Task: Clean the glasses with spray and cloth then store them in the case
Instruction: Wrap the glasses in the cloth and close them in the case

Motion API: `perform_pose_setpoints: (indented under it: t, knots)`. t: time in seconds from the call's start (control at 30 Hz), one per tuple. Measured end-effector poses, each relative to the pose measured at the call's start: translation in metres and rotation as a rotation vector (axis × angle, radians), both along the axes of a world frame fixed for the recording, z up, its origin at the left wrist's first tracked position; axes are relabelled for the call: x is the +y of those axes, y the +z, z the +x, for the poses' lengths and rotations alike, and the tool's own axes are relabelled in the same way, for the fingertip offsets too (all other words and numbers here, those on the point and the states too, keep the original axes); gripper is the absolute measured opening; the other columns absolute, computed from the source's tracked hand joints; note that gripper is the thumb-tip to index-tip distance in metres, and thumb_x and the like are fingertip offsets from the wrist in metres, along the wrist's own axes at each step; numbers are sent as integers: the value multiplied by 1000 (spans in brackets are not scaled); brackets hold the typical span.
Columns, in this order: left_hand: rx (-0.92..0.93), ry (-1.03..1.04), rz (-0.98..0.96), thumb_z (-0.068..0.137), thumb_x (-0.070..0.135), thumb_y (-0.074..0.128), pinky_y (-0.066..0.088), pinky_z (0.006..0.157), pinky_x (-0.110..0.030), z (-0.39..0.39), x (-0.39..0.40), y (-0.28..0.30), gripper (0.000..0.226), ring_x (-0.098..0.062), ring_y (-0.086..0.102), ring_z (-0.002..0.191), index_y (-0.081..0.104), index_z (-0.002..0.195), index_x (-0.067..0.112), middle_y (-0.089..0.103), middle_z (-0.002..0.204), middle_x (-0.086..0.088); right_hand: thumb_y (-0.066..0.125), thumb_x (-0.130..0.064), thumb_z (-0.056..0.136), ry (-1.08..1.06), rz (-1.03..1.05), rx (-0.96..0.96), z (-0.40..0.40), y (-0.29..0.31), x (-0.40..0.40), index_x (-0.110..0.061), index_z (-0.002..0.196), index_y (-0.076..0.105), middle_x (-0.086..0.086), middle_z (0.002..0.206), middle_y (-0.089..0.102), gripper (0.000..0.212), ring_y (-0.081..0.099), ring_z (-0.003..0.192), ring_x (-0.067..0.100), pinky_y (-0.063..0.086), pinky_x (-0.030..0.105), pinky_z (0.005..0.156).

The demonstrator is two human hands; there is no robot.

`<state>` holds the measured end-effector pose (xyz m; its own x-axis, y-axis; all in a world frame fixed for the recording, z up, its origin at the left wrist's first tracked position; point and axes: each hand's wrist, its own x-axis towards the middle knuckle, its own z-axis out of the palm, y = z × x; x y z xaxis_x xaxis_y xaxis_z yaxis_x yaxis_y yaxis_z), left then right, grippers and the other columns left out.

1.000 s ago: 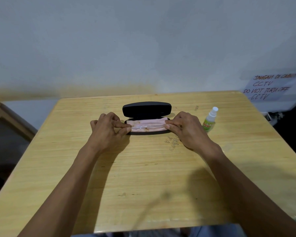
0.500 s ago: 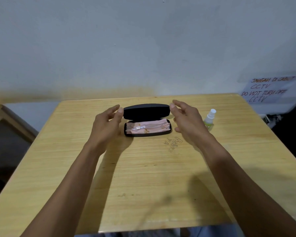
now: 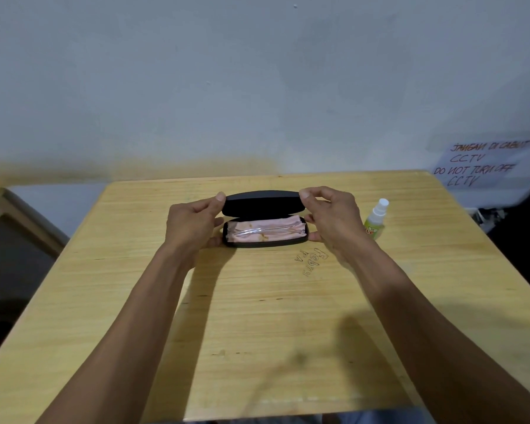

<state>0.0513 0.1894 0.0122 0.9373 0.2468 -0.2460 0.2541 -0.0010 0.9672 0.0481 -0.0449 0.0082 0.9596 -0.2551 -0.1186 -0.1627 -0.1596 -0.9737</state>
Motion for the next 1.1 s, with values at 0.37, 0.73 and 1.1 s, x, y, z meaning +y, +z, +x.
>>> perform_pose_setpoints:
  t: [0.37,0.73,1.1]
  knots:
    - [-78,-15,37,83,32,77,63,73,-48,-2,3,-10,30,-19,68,105,77,103,11,74,108,-2,76,-31,88,84,63,-58,-1,-11,-9,-27,91,76,-1,95,77,6,70,89,12,65,49,72]
    - [-166,-87,10,86,17,74,62,79,-42,-18,8,-15,23,-6,73,93,75,107,7,77,101,-1,73,-24,91,190,70,-150,-13,-26,-19,-27,100,76,6,103,76,10,72,104,25,63,45,81]
    - [-178,-125,179,82,17,79,58,91,-36,-25,10,-28,24,-11,69,105,78,105,15,75,110,5,76,-30,88,185,-187,-209,-26,-39,-21,-30,106,78,-21,109,73,18,65,105,-7,54,33,100]
